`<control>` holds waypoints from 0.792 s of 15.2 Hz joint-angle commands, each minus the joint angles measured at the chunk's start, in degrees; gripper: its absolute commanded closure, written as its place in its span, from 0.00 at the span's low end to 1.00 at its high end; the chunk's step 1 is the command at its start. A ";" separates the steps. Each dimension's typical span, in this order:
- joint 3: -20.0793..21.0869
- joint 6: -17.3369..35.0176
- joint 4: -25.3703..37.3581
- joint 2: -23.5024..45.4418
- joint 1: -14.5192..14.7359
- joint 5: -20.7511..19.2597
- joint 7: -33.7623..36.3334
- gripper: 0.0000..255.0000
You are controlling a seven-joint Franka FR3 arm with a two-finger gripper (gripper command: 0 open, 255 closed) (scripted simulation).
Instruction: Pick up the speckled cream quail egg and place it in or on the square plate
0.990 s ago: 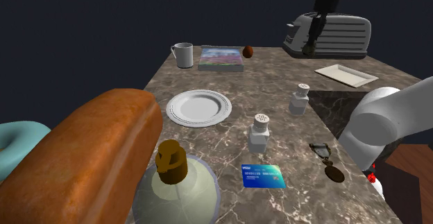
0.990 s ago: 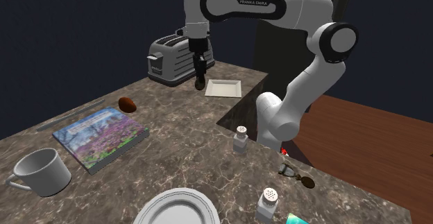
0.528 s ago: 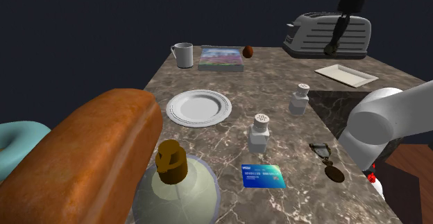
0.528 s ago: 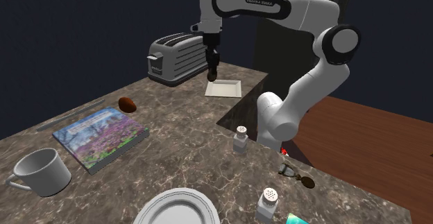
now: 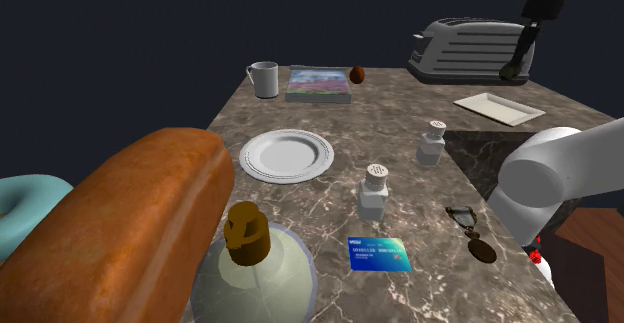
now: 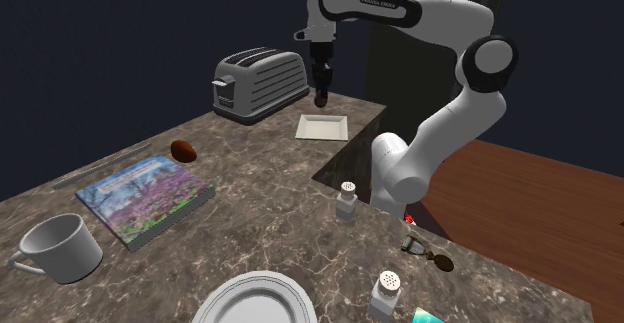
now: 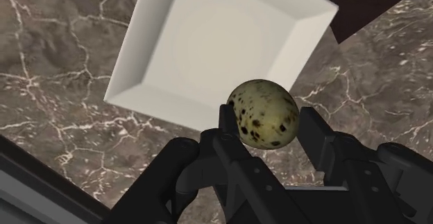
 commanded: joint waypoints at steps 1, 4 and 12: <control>-0.63 0.83 -1.03 -0.31 -0.20 -0.58 -0.43 1.00; -1.18 2.78 -3.70 -1.08 -0.58 -1.22 -0.35 1.00; -3.00 8.06 -10.36 -2.62 -1.53 -3.06 -0.22 1.00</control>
